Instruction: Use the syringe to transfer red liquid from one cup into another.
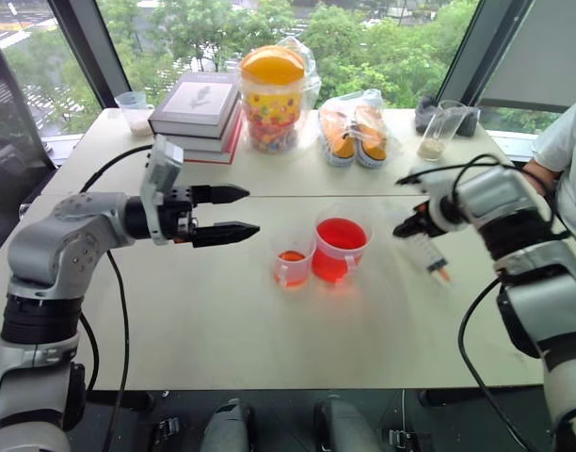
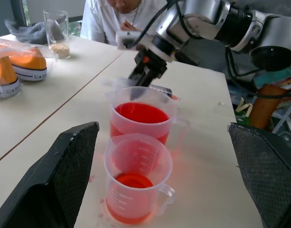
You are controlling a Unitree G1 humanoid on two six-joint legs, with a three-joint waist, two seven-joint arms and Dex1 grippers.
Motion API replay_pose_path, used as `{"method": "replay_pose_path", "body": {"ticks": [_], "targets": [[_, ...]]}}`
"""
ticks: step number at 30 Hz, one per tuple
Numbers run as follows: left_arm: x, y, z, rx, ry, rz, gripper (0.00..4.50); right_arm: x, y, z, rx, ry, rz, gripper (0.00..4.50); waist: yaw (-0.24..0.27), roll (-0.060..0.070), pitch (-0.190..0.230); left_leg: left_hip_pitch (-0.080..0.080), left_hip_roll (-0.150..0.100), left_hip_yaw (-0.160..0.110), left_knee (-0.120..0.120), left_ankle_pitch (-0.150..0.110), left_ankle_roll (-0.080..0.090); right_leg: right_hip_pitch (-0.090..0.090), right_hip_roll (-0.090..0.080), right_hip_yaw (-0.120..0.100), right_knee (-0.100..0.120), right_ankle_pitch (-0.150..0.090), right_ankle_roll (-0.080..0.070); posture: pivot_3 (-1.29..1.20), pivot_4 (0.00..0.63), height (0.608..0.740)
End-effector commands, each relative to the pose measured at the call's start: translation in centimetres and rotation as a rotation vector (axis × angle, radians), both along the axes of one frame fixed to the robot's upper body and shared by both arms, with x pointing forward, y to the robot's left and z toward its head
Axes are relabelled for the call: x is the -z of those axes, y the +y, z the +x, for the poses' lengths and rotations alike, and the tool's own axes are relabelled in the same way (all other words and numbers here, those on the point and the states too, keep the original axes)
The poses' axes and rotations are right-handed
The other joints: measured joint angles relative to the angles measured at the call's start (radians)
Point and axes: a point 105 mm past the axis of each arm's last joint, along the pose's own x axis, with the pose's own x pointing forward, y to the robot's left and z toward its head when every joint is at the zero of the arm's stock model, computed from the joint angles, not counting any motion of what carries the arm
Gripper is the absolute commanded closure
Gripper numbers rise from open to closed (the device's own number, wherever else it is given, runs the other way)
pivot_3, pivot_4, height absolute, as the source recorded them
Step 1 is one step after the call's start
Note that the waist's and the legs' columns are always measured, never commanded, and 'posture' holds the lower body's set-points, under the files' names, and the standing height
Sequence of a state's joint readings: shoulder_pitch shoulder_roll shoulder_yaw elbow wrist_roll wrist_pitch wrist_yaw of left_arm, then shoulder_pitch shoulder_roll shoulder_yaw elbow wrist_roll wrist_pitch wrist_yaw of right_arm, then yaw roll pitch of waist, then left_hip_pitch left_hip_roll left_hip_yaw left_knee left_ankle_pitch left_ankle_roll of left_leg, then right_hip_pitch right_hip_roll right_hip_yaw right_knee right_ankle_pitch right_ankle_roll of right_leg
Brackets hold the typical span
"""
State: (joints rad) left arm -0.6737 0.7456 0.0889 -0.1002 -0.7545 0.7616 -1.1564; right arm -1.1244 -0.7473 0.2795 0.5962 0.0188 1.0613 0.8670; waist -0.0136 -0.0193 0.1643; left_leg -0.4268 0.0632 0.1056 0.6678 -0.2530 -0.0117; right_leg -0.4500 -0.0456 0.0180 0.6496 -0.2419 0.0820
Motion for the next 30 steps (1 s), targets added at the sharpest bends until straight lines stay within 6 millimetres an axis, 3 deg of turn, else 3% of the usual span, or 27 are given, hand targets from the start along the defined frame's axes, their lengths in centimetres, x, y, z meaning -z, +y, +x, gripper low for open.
{"method": "replay_pose_path", "body": {"ticks": [1, 3, 4, 8, 12, 16, 18, 26, 30], "targets": [[-1.1, 0.1, -0.1, 0.022, -0.032, -0.004, 0.00, -7.0, 0.0, 0.1, -0.025, -0.339, 0.058, 3.04, -0.001, 0.000, 0.000, 0.000, 0.000, 0.000, 0.000, 0.000, 0.000, 0.000, 0.000, 0.000, 0.000, 0.000, 0.000, 0.00, 0.150, 0.740], [-1.3, 0.1, 0.1, 0.037, -0.036, 0.003, 0.00, -12.4, 1.5, -0.7, -0.091, -0.666, 0.164, 3.04, -0.004, 0.000, 0.000, 0.001, 0.000, -0.001, -0.001, 0.000, 0.000, 0.000, 0.001, 0.000, 0.000, 0.000, 0.000, 0.00, 0.150, 0.740], [-1.3, 0.0, 0.2, 0.045, -0.038, 0.007, 0.00, -14.7, 2.6, -2.1, -0.142, -0.781, 0.288, 3.04, -0.007, 0.000, 0.000, 0.001, 0.001, -0.001, -0.001, 0.000, 0.000, 0.000, 0.001, 0.000, 0.000, 0.000, 0.000, 0.00, 0.150, 0.740], [-1.6, -0.5, 0.6, 0.066, -0.035, 0.006, 0.00, -17.2, 5.7, -6.4, -0.286, -0.984, 0.550, 3.04, -0.003, 0.001, 0.000, 0.001, 0.002, -0.002, -0.002, 0.000, -0.001, 0.000, 0.004, -0.001, 0.003, 0.000, 0.000, 0.00, 0.150, 0.740], [-1.9, -0.9, 1.2, 0.083, -0.033, 0.004, 0.00, -15.3, 9.1, -8.8, -0.377, -1.057, 0.650, 3.04, 0.000, 0.000, -0.001, 0.002, 0.002, -0.003, -0.001, 0.000, -0.001, 0.001, 0.003, -0.001, 0.002, 0.000, 0.000, 0.00, 0.150, 0.740], [-2.3, -1.3, 1.3, 0.108, -0.035, 0.003, 0.00, -12.4, 11.2, -9.3, -0.385, -1.044, 0.664, 3.04, -0.001, 0.000, 0.000, 0.001, 0.000, -0.002, 0.001, 0.000, -0.001, 0.003, 0.001, -0.001, 0.001, 0.000, 0.000, 0.00, 0.150, 0.740], [-2.3, -1.6, 1.7, 0.110, -0.034, 0.002, 0.00, -10.5, 11.8, -9.0, -0.368, -1.022, 0.660, 3.04, -0.001, 0.000, -0.001, 0.001, 0.000, -0.002, 0.001, 0.000, -0.001, 0.003, 0.001, 0.000, 0.001, 0.000, 0.000, 0.00, 0.150, 0.740], [-3.6, -3.9, 1.9, 0.177, -0.069, -0.036, 0.00, -5.8, 12.7, -8.2, -0.357, -0.977, 0.570, 3.04, -0.003, 0.000, 0.000, 0.002, 0.000, -0.003, 0.001, 0.000, -0.001, 0.004, 0.001, -0.001, 0.000, 0.000, 0.000, 0.00, 0.150, 0.740], [-5.0, -5.8, 2.0, 0.240, -0.107, -0.061, 0.00, -5.1, 12.8, -8.1, -0.349, -0.978, 0.553, 3.04, 0.000, 0.000, 0.000, 0.002, 0.000, -0.004, 0.001, 0.000, 0.000, 0.004, 0.001, -0.001, 0.000, 0.000, 0.000, 0.00, 0.150, 0.740]]}}
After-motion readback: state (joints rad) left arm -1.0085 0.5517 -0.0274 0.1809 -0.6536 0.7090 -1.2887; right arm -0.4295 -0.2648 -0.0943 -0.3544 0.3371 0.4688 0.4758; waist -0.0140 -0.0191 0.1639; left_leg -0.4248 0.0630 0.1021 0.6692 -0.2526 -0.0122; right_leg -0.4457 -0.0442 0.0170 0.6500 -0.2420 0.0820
